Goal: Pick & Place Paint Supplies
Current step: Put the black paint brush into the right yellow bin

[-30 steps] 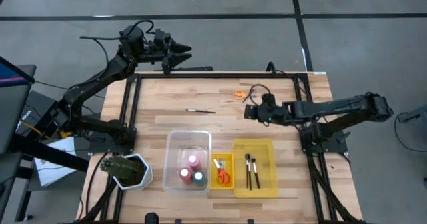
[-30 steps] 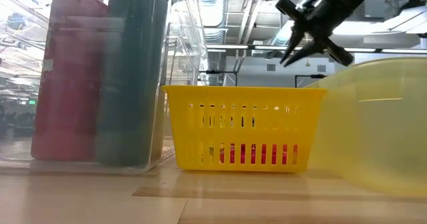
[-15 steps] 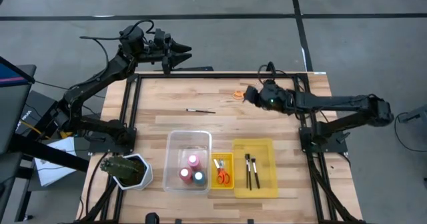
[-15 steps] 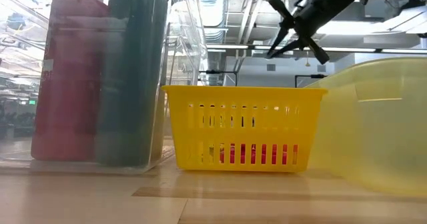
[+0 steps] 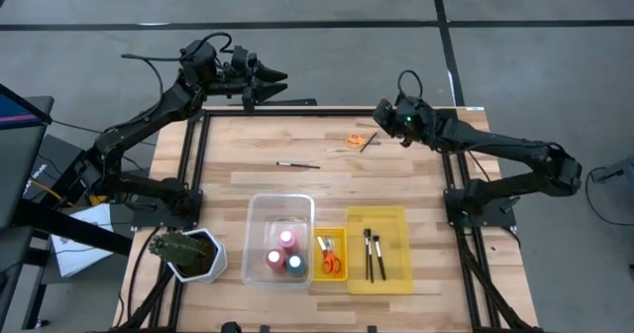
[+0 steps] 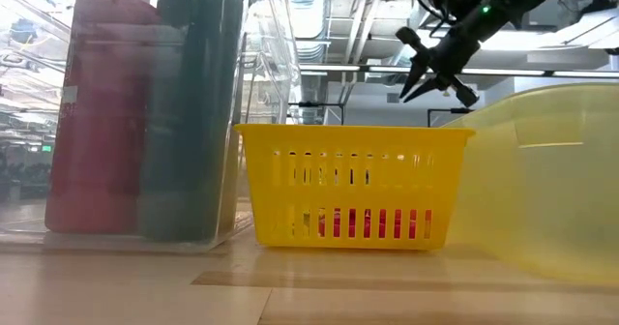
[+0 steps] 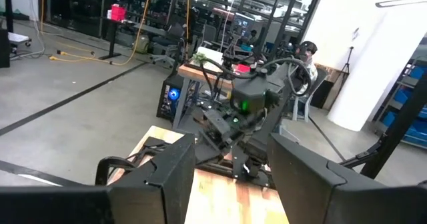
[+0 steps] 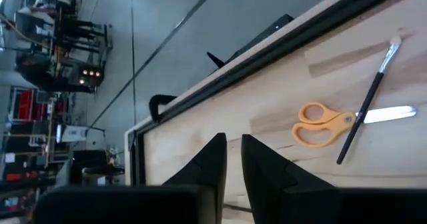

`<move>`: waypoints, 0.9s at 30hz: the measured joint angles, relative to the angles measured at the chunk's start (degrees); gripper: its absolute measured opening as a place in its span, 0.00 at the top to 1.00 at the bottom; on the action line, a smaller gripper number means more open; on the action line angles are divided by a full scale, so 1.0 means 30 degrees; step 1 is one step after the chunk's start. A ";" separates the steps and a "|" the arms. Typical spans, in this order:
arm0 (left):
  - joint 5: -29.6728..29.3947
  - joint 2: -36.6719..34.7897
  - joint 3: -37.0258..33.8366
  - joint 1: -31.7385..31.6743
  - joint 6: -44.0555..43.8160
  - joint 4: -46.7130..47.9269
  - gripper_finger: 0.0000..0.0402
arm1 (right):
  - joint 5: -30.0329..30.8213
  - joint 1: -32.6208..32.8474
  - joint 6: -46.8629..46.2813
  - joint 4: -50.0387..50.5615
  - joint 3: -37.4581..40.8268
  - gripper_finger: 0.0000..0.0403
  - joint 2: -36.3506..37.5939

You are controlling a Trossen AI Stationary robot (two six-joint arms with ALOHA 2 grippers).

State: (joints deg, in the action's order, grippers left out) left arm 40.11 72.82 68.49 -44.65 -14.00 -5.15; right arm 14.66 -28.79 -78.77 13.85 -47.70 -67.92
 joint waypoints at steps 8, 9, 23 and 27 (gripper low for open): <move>-0.0082 0.0000 0.0000 0.0045 0.0000 -0.0007 0.55 | 0.0054 -0.0417 0.0636 -0.1277 0.0000 0.75 0.0000; -0.0081 0.0000 0.0000 0.0045 -0.0002 -0.0007 0.55 | 0.0044 -0.0446 0.0347 -0.1501 0.0000 0.73 0.0007; -0.0083 0.0000 0.0000 0.0045 -0.0153 -0.0015 0.55 | 0.0469 -0.2374 -0.3102 -0.6102 0.0000 0.67 0.0000; -0.0083 0.0000 0.0000 0.0045 -0.0153 -0.0010 0.55 | 0.0608 -0.3188 -0.3016 -0.8275 0.0000 0.67 0.0000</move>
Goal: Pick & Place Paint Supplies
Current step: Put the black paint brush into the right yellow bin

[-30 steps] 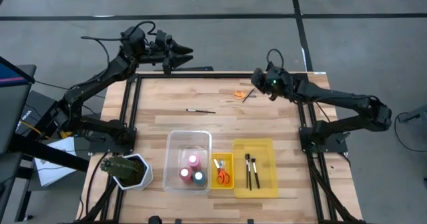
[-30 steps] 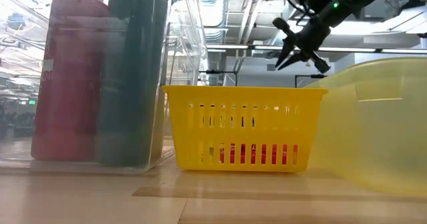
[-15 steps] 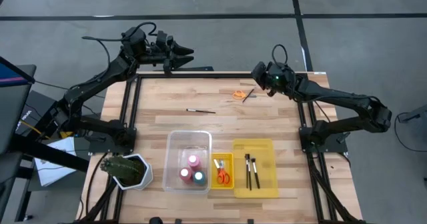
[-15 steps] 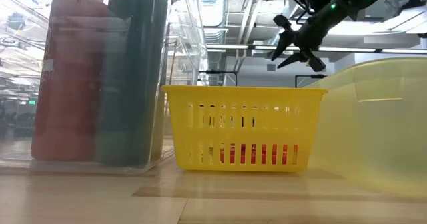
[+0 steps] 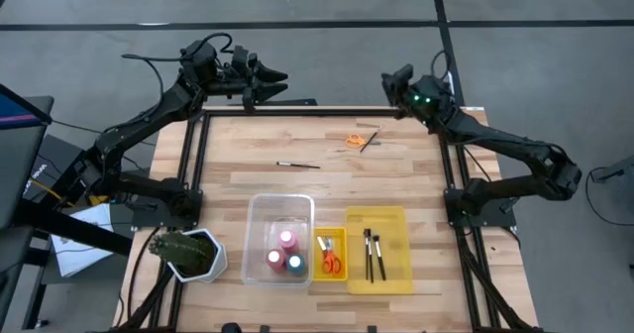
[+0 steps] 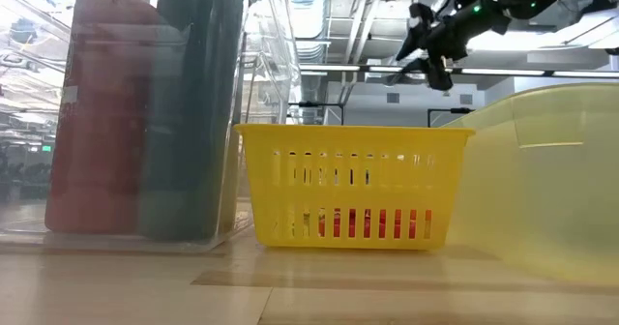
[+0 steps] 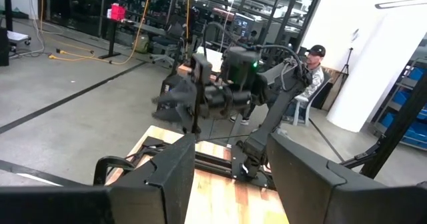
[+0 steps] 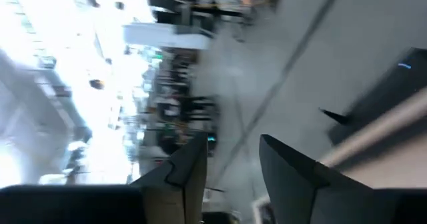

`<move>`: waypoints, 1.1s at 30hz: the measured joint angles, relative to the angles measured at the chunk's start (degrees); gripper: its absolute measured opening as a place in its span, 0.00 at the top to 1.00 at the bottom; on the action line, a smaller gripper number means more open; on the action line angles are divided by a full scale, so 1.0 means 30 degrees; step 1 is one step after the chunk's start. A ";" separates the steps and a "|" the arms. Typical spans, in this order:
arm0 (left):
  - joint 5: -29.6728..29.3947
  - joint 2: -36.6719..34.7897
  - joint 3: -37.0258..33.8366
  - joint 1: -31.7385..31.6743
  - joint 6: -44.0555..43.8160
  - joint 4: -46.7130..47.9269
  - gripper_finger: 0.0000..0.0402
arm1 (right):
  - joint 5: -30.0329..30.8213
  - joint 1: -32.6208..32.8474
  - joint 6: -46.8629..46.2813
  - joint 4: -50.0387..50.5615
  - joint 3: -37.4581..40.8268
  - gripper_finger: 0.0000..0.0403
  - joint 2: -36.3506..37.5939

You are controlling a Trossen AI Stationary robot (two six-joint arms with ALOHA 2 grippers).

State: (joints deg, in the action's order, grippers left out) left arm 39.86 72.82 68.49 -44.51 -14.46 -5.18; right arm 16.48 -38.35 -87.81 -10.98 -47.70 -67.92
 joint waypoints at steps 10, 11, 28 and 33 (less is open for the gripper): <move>0.0000 0.0000 0.0000 -0.0007 0.0002 -0.0005 0.55 | -0.3042 -0.2583 -0.0255 0.1621 -0.0021 0.65 0.0007; 0.0000 0.0000 0.0000 -0.0007 0.0001 -0.0005 0.55 | -0.3049 -0.2663 -0.0262 0.2363 -0.0122 0.65 0.0007; 0.0000 -0.0007 0.0000 0.0000 0.0007 -0.0005 0.55 | -0.5513 -0.2896 0.3231 1.2630 -0.5683 0.57 -0.6239; -0.0006 -0.0007 0.0000 0.0007 0.0007 0.0010 0.55 | -0.6777 -0.3331 0.3930 1.4455 -0.7062 0.55 -0.8781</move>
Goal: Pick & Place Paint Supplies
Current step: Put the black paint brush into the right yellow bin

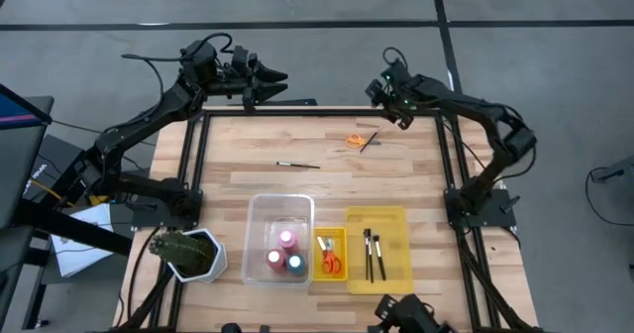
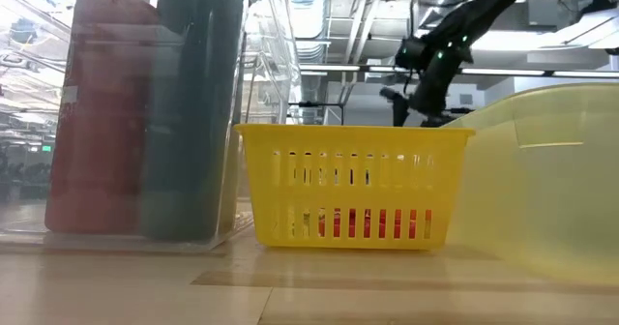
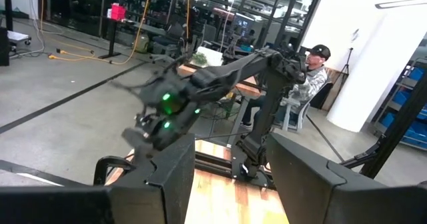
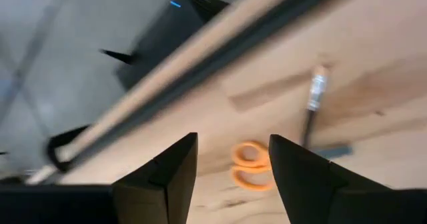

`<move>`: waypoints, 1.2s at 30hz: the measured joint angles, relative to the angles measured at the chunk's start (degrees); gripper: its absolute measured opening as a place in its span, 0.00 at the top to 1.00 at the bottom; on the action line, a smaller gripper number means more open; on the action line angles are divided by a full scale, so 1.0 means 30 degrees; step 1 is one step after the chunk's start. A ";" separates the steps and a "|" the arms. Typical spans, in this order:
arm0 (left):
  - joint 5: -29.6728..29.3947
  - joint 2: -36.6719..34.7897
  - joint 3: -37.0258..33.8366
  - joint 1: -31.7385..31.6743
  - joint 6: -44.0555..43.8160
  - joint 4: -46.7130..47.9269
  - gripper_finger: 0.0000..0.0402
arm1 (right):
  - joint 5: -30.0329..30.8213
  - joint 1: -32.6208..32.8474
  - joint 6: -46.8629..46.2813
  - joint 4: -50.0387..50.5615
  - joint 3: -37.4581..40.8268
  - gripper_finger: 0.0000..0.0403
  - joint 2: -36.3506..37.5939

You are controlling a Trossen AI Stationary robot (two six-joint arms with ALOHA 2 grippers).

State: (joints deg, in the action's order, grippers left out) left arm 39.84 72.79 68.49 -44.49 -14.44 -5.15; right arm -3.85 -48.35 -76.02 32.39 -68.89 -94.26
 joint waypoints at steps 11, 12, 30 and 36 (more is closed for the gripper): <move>0.0006 0.0000 0.0000 0.0095 0.0000 -0.0007 0.55 | -0.0753 -0.0367 -0.0179 0.2685 -0.0231 0.57 -0.2366; 0.0006 0.0000 0.0000 0.0095 0.0000 0.0000 0.55 | -0.0775 -0.0429 -0.0323 0.2618 -0.0236 0.57 -0.2523; 0.0006 0.0000 0.0000 0.0102 -0.0350 0.0007 0.55 | -0.1456 -0.1081 -0.0030 0.2825 -0.0231 0.58 -0.4632; 0.0006 0.0000 0.0000 0.0102 -0.0415 0.0007 0.55 | -0.1343 -0.1434 -0.0261 0.2642 -0.0231 0.58 -0.4632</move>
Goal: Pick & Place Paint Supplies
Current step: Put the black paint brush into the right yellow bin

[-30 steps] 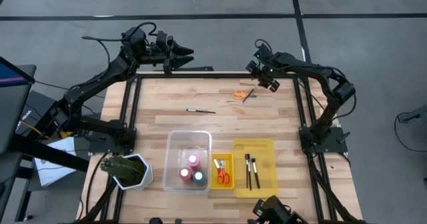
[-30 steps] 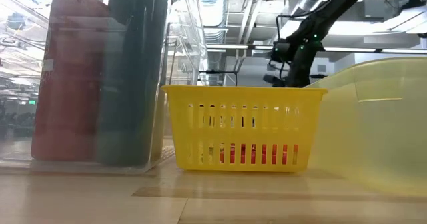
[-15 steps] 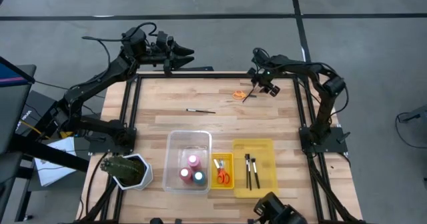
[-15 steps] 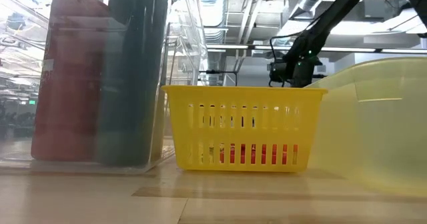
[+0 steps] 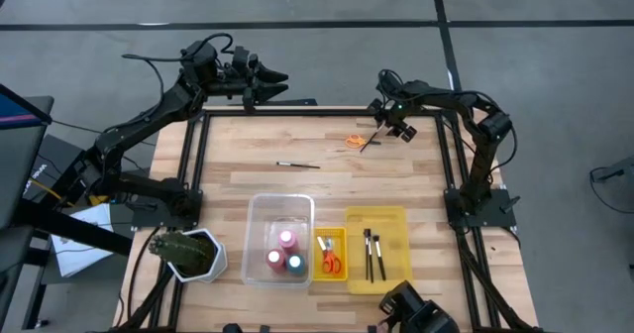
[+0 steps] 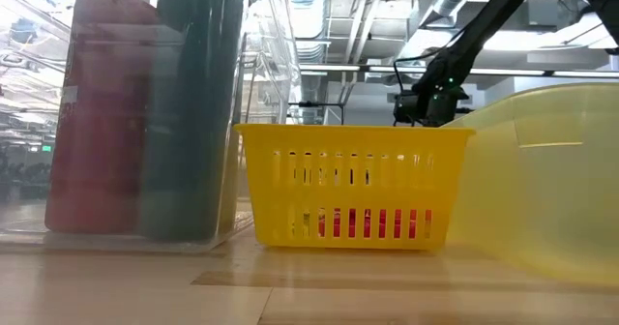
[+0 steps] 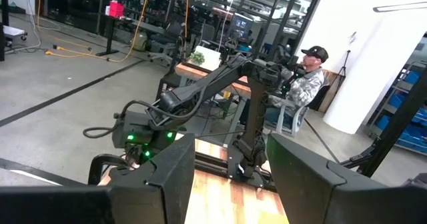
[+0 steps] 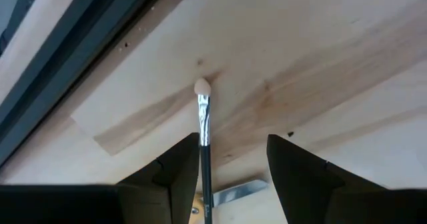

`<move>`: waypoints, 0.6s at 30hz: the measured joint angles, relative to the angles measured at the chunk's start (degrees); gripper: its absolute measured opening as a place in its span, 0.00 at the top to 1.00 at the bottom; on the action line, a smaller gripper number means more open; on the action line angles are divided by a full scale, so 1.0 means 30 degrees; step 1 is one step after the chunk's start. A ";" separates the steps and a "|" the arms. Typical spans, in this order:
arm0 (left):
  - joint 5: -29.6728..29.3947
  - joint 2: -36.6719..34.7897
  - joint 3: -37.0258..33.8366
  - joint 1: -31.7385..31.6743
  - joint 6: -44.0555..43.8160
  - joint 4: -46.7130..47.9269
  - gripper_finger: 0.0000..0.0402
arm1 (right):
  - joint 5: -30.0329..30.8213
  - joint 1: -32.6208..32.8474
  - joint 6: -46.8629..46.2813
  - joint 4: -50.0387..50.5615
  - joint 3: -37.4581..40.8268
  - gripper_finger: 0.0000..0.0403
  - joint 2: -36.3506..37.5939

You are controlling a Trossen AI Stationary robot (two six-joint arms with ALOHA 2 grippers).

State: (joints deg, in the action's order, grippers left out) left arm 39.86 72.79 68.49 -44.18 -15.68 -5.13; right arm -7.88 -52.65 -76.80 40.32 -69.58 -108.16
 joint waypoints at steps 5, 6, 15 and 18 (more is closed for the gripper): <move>0.0000 0.0000 0.0000 0.0000 -0.0007 0.0000 0.55 | 0.0007 -0.0005 -0.0412 -0.0214 0.0000 0.58 0.0000; 0.0000 0.0000 0.0000 0.0000 -0.0007 0.0000 0.55 | 0.0000 -0.0005 -0.0506 -0.0250 0.0000 0.58 0.0000; 0.0000 0.0000 0.0000 0.0000 -0.0015 0.0000 0.55 | -0.0061 0.0479 -0.1356 -0.0389 0.0000 0.58 0.0000; 0.0000 0.0000 0.0000 0.0000 -0.0021 0.0000 0.55 | -0.0070 0.0881 -0.1410 -0.0442 0.0000 0.58 0.0000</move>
State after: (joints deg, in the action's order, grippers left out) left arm 39.86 72.79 68.49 -44.18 -15.75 -5.13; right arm -8.09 -50.01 -81.03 38.99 -69.58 -108.16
